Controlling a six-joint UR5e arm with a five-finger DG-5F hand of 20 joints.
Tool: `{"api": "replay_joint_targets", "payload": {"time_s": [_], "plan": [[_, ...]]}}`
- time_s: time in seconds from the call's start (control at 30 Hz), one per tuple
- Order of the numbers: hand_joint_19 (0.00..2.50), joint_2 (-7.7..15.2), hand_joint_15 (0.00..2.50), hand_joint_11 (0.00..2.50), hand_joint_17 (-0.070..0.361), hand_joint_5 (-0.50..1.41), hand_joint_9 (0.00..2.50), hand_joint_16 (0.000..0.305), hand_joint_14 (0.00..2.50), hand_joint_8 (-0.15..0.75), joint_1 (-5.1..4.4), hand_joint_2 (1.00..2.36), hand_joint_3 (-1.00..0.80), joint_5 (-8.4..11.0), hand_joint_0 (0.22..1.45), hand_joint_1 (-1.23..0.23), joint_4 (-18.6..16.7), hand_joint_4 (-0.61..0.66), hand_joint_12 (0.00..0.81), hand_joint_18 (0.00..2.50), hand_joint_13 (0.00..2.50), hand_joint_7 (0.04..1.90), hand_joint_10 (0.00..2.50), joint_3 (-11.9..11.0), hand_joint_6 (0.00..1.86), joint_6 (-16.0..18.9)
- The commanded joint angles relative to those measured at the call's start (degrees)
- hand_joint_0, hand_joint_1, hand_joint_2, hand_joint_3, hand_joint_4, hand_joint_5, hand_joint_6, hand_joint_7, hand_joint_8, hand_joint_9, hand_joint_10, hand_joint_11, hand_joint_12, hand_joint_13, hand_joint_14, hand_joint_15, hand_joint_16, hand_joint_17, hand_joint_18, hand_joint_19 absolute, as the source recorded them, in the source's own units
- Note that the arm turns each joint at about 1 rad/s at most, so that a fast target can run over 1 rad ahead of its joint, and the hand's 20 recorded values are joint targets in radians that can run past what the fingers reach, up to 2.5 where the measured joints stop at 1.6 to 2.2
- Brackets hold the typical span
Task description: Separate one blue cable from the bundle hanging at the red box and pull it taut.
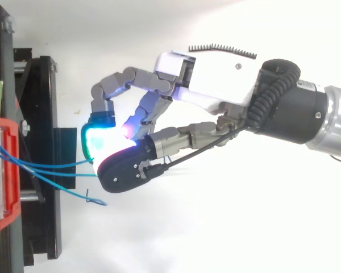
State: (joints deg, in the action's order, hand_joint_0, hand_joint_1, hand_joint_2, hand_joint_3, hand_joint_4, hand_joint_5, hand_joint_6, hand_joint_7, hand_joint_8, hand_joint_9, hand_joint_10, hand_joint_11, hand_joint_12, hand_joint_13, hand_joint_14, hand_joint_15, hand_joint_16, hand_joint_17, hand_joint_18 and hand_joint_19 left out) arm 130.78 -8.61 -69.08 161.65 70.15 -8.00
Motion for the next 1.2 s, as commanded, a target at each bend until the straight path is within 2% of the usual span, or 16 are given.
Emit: {"api": "replay_joint_targets", "payload": {"time_s": [0.0, 0.1, 0.37, 0.53, 0.7, 1.07, 1.1, 1.13, 1.17], "plan": [[0.71, 0.0, 1.09, 1.36, 0.118, -0.17, 1.17, 0.053, 0.03, 0.349, 0.0, 1.0, -0.48, 0.0, 0.58, -0.58, 0.07, 0.17, 0.425, 0.99, 1.15, 1.24, 0.02, -0.01, 0.8, 0.0], [0.71, 0.0, 1.09, 1.35, 0.117, -0.17, 1.17, 0.052, 0.03, 0.35, 0.0, 1.01, -0.38, 0.0, 0.62, -0.6, 0.07, 0.16, 0.419, 0.99, 1.15, 1.26, 0.02, -0.01, 0.8, 0.0], [0.71, 0.0, 1.09, 1.36, 0.115, -0.16, 1.18, 0.051, 0.03, 0.349, 0.0, 1.02, -0.19, 0.0, 0.62, -0.65, 0.07, 0.12, 0.422, 0.99, 1.15, 1.29, 0.02, -0.01, 0.83, 0.0], [0.72, 0.0, 1.11, 1.36, 0.115, -0.15, 1.18, 0.051, 0.03, 0.35, 0.0, 1.03, -0.08, 0.0, 0.6, -0.69, 0.07, 0.04, 0.417, 0.99, 1.16, 1.32, 0.03, -0.01, 0.84, 0.0], [0.71, 0.0, 1.11, 1.35, 0.114, -0.14, 1.18, 0.051, 0.03, 0.346, 0.0, 1.03, -0.02, 0.0, 0.6, -0.72, 0.07, -0.02, 0.419, 0.98, 1.15, 1.36, 0.02, 0.07, 0.83, 0.0], [0.67, 0.0, 1.06, 1.34, 0.119, -0.14, 1.16, 0.053, 0.03, 0.349, 0.0, 1.03, 0.05, 0.0, 0.62, -0.75, 0.07, -0.04, 0.436, 0.97, 1.09, 1.44, 0.03, -0.01, 0.85, 0.0], [0.66, 0.0, 0.93, 1.28, 0.117, -0.14, 1.08, 0.052, 0.03, 0.345, 0.0, 1.03, 0.03, 0.0, 0.62, -0.76, 0.07, -0.06, 0.429, 0.96, 1.0, 1.42, 0.03, -0.01, 0.86, 0.0], [0.64, 0.0, 0.75, 1.02, 0.111, -0.14, 0.96, 0.049, 0.03, 0.327, 0.0, 1.03, 0.04, 0.0, 0.62, -0.76, 0.07, -0.08, 0.402, 0.93, 0.89, 1.39, 0.03, -0.01, 0.86, 0.0], [0.64, 0.0, 0.68, 0.88, 0.109, -0.14, 0.93, 0.049, 0.02, 0.318, 0.0, 1.03, 0.04, 0.0, 0.62, -0.76, 0.07, -0.09, 0.397, 0.92, 0.87, 1.4, 0.03, -0.01, 0.86, 0.0]]}}
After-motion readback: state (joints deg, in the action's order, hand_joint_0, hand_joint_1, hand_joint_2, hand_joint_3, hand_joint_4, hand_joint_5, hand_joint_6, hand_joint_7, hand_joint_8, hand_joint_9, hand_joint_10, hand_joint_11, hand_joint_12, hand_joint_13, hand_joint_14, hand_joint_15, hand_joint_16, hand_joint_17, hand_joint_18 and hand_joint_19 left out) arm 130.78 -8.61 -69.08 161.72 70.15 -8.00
